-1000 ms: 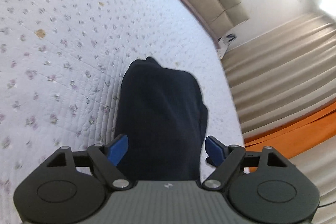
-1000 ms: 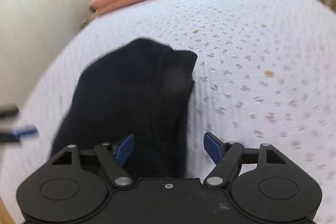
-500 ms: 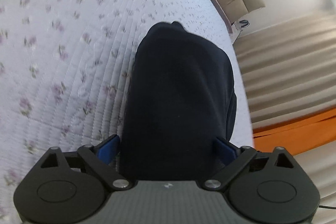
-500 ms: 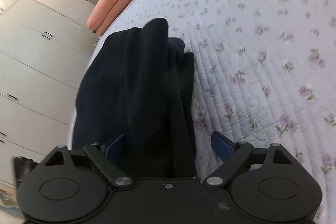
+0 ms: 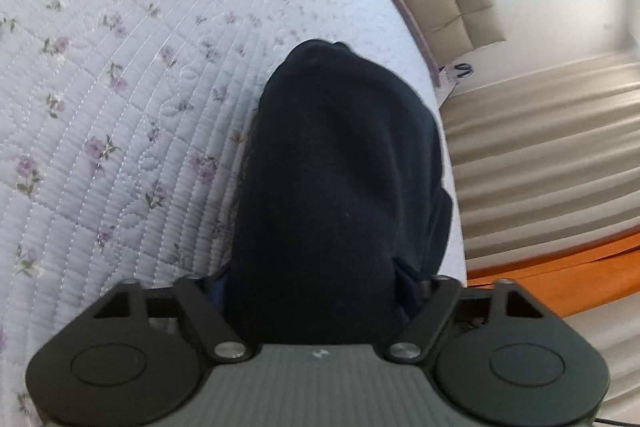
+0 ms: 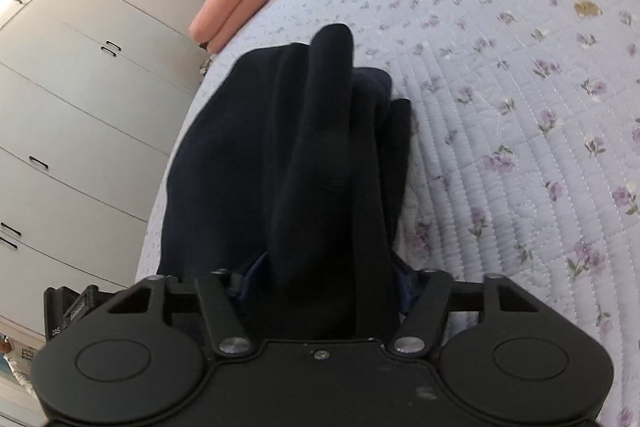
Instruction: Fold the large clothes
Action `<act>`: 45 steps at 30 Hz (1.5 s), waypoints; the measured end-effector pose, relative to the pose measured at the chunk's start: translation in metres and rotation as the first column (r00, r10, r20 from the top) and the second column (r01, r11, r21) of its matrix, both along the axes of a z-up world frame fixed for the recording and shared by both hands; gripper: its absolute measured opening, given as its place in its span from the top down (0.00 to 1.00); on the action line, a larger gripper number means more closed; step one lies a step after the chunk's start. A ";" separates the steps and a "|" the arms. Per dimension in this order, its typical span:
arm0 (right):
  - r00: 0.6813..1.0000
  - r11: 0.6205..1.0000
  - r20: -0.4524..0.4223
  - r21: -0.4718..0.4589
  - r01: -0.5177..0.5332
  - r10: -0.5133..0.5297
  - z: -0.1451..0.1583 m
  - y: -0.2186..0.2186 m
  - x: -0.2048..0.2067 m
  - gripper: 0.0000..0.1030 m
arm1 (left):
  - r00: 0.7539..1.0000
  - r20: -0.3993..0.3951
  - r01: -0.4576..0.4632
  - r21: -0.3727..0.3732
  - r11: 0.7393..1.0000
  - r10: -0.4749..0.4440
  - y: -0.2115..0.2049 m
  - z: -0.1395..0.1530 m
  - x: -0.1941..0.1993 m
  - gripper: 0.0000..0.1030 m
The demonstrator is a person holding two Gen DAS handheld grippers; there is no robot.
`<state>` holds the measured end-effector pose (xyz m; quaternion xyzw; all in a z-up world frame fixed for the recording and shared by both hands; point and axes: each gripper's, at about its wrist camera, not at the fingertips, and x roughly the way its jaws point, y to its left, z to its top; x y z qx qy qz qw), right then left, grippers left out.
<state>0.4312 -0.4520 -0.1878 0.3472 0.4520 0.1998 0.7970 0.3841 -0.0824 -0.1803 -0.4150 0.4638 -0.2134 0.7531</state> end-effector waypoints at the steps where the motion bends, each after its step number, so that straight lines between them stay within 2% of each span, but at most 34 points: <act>1: 1.000 1.000 -0.002 0.023 0.010 -0.010 0.003 0.000 -0.002 0.39 | 1.000 0.008 0.001 -0.028 1.000 -0.001 0.002 0.002 0.000 0.37; 2: 1.000 0.999 0.010 0.031 0.011 -0.011 0.010 0.002 -0.005 0.40 | 1.000 0.017 0.007 -0.062 0.998 -0.006 0.005 0.006 0.000 0.38; 4: 0.996 0.999 0.077 -0.033 -0.044 0.046 0.035 0.018 -0.014 0.40 | 0.998 0.048 0.034 -0.128 0.991 -0.028 0.013 0.020 -0.004 0.38; 7: 0.977 0.979 0.150 -0.157 -0.130 0.153 0.081 0.056 -0.036 0.40 | 0.992 0.115 0.071 -0.136 0.988 -0.055 0.032 0.052 -0.018 0.38; 11: 0.973 0.988 0.183 -0.096 -0.124 0.140 0.123 0.078 -0.077 0.41 | 0.991 0.128 0.061 -0.175 0.983 -0.039 0.075 0.084 -0.054 0.38; 14: 0.966 0.990 0.225 -0.089 -0.112 0.129 0.146 0.100 -0.110 0.41 | 0.993 0.118 0.041 -0.199 0.979 -0.018 0.099 0.093 -0.084 0.38; 16: 0.968 0.992 0.223 -0.083 -0.094 0.110 0.149 0.109 -0.124 0.40 | 0.994 0.109 0.033 -0.202 0.979 -0.011 0.110 0.091 -0.100 0.37; 19: 0.971 0.988 0.205 -0.122 -0.098 0.122 0.134 0.122 -0.133 0.40 | 0.997 0.076 0.028 -0.184 0.982 -0.015 0.123 0.066 -0.114 0.36; 21: 0.979 0.987 0.171 -0.140 -0.084 0.108 0.105 0.126 -0.133 0.40 | 0.998 0.062 0.012 -0.125 0.992 -0.004 0.130 0.038 -0.119 0.34; 23: 0.991 0.986 0.106 -0.157 -0.061 0.078 0.068 0.124 -0.132 0.41 | 1.000 0.002 -0.022 -0.053 0.998 0.022 0.141 0.003 -0.124 0.31; 24: 0.996 0.985 0.066 -0.164 -0.049 0.061 0.053 0.121 -0.132 0.41 | 0.999 -0.025 -0.034 -0.057 0.998 0.033 0.149 -0.016 -0.126 0.31; 25: 0.998 0.988 0.036 -0.149 -0.040 0.046 0.039 0.116 -0.132 0.28 | 0.999 -0.018 -0.040 -0.122 0.992 0.038 0.157 -0.023 -0.131 0.32; 26: 0.999 0.996 0.032 -0.092 -0.020 0.023 0.031 0.106 -0.135 0.25 | 0.999 -0.010 -0.052 -0.147 0.988 0.051 0.164 -0.022 -0.135 0.32; 27: 0.999 0.998 0.047 -0.061 0.004 -0.001 0.032 0.097 -0.140 0.25 | 0.999 0.023 -0.036 -0.106 0.994 0.039 0.170 -0.009 -0.138 0.32; 29: 0.988 0.995 0.152 -0.104 0.005 0.011 0.051 0.088 -0.148 0.25 | 0.990 0.144 -0.012 0.053 0.999 0.004 0.181 0.025 -0.145 0.34; 31: 0.963 0.985 0.262 -0.171 -0.018 0.063 0.074 0.092 -0.146 0.25 | 0.970 0.243 -0.033 0.114 0.993 0.004 0.192 0.049 -0.153 0.34; 33: 0.916 0.969 0.373 -0.241 -0.054 0.144 0.094 0.112 -0.139 0.25 | 0.954 0.300 -0.025 0.106 0.994 -0.008 0.193 0.062 -0.152 0.35; 34: 0.879 0.956 0.437 -0.287 -0.066 0.192 0.101 0.130 -0.133 0.25 | 0.944 0.330 -0.012 0.094 0.995 -0.020 0.187 0.065 -0.154 0.38; 35: 0.843 0.943 0.483 -0.322 -0.080 0.236 0.103 0.148 -0.123 0.32 | 0.932 0.359 0.015 0.082 0.997 -0.044 0.178 0.065 -0.153 0.42; 36: 0.811 0.928 0.510 -0.357 -0.102 0.286 0.102 0.168 -0.115 0.41 | 0.919 0.386 0.055 0.076 0.996 -0.080 0.165 0.064 -0.155 0.43; 37: 0.790 0.913 0.522 -0.392 -0.113 0.321 0.099 0.185 -0.107 0.63 | 0.907 0.405 0.091 0.084 0.992 -0.118 0.150 0.062 -0.159 0.43; 38: 0.772 0.891 0.521 -0.437 -0.126 0.364 0.092 0.205 -0.097 0.82 | 0.892 0.422 0.133 0.100 0.986 -0.163 0.133 0.062 -0.166 0.43; 39: 0.752 0.855 0.516 -0.505 -0.120 0.411 0.082 0.224 -0.089 0.88 | 0.871 0.442 0.180 0.119 0.976 -0.215 0.115 0.063 -0.177 0.43; 40: 0.748 0.815 0.503 -0.573 -0.086 0.433 0.074 0.236 -0.086 0.93 | 0.855 0.450 0.211 0.150 0.966 -0.257 0.101 0.063 -0.187 0.43; 41: 0.762 0.758 0.481 -0.652 -0.019 0.433 0.058 0.244 -0.077 0.93 | 0.849 0.440 0.224 0.199 0.954 -0.291 0.087 0.061 -0.197 0.46; 42: 0.797 0.679 0.440 -0.732 0.052 0.413 0.039 0.246 -0.067 0.93 | 0.852 0.415 0.224 0.262 0.939 -0.319 0.076 0.057 -0.205 0.51; 43: 0.827 0.624 0.412 -0.775 0.098 0.382 0.024 0.240 -0.060 0.94 | 0.853 0.397 0.219 0.317 0.923 -0.339 0.070 0.050 -0.212 0.68; 44: 0.862 0.621 0.392 -0.775 0.121 0.322 0.011 0.227 -0.054 0.88 | 0.865 0.369 0.209 0.350 0.913 -0.340 0.070 0.041 -0.217 0.89; 45: 0.885 0.675 0.391 -0.726 0.127 0.254 0.010 0.212 -0.054 0.87 | 0.882 0.341 0.200 0.353 0.914 -0.325 0.073 0.034 -0.219 0.93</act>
